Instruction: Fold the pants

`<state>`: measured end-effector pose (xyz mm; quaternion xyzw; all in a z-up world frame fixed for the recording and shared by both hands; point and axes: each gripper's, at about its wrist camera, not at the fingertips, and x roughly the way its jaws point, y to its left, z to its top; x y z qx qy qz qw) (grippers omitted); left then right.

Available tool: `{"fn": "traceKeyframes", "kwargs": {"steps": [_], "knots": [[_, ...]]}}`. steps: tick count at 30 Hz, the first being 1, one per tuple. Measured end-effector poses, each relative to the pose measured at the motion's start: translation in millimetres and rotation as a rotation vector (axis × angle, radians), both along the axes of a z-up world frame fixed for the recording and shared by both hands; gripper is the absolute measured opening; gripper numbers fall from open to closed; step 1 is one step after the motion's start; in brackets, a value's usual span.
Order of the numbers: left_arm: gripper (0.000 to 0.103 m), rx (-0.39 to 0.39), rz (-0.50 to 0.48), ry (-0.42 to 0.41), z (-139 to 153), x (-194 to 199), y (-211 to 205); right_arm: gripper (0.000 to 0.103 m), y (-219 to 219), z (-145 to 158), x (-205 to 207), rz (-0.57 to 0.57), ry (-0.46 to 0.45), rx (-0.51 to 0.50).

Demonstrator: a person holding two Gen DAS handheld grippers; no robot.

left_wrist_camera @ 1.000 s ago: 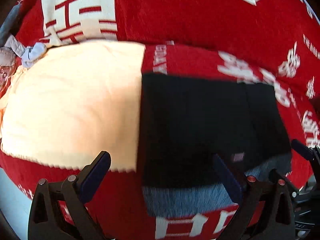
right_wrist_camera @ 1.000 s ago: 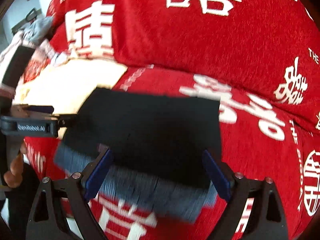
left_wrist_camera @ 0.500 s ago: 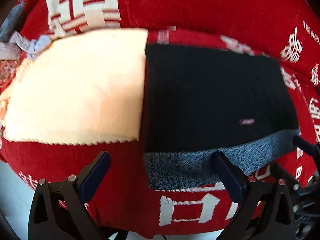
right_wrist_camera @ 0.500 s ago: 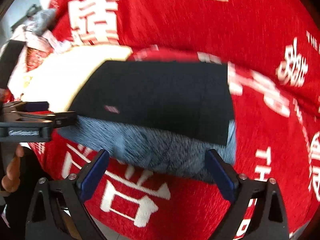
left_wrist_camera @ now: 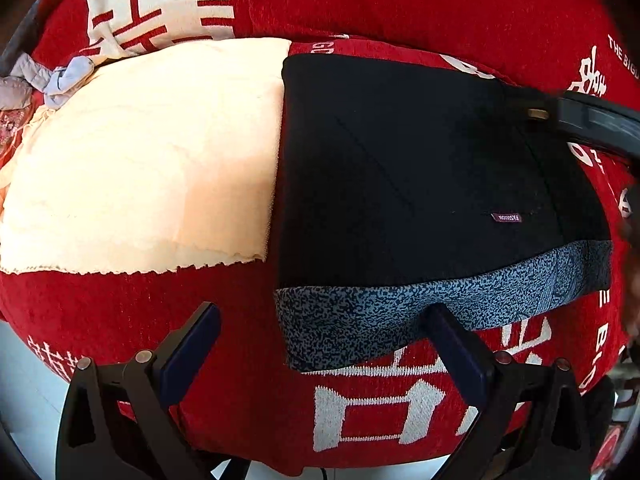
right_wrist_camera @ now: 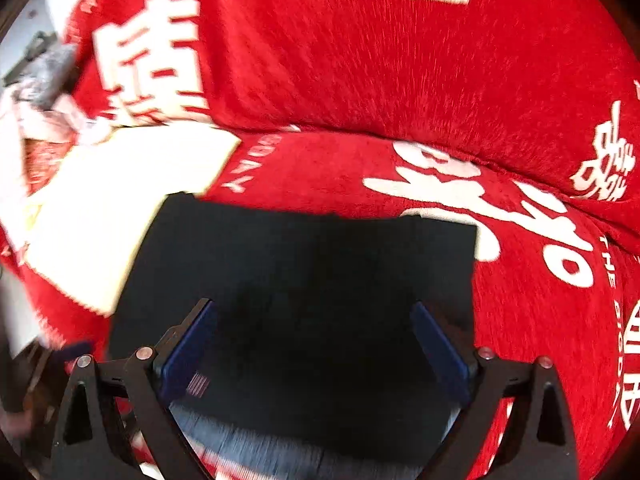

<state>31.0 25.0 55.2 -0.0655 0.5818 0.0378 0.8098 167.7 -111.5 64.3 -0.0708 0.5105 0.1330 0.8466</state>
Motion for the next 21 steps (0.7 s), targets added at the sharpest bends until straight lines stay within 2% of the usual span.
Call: {"fn": "traceKeyframes", "kwargs": {"steps": [2,4,6,8,11,13,16,18,21], "knots": [[0.103,-0.012,-0.004,0.005,-1.2,2.1,0.9,0.103,-0.9,-14.7,15.3,-0.030,0.027,-0.050],[0.103,-0.023,-0.006,0.001,3.2,2.9,3.5,0.103,-0.7,-20.3,19.9,-0.034,0.034,-0.069],[0.103,-0.049,0.001,-0.034,15.9,2.7,10.3,0.103,0.0,-12.6,17.4,-0.029,0.032,-0.082],[0.103,-0.087,0.016,-0.079,32.0,9.2,21.6,0.103,-6.9,-0.8,7.9,-0.037,-0.011,-0.079],[0.103,-0.086,0.086,-0.085,44.9,40.0,42.7,0.103,-21.8,7.3,-10.8,-0.088,-0.035,-0.074],[0.103,-0.047,0.142,-0.040,42.0,73.3,54.4,0.103,-28.5,6.5,-16.3,-0.102,-0.024,-0.041],[0.103,-0.026,0.165,0.020,25.0,119.5,60.3,0.103,-33.9,-4.6,-21.2,-0.132,0.007,-0.046],[0.103,0.001,0.156,0.075,9.3,132.4,55.3,0.103,-37.6,-11.5,-23.7,-0.143,0.030,-0.039],[0.103,0.005,0.121,0.045,6.7,126.7,54.4,0.103,-53.8,-15.9,-29.4,-0.144,0.044,0.026]]}}
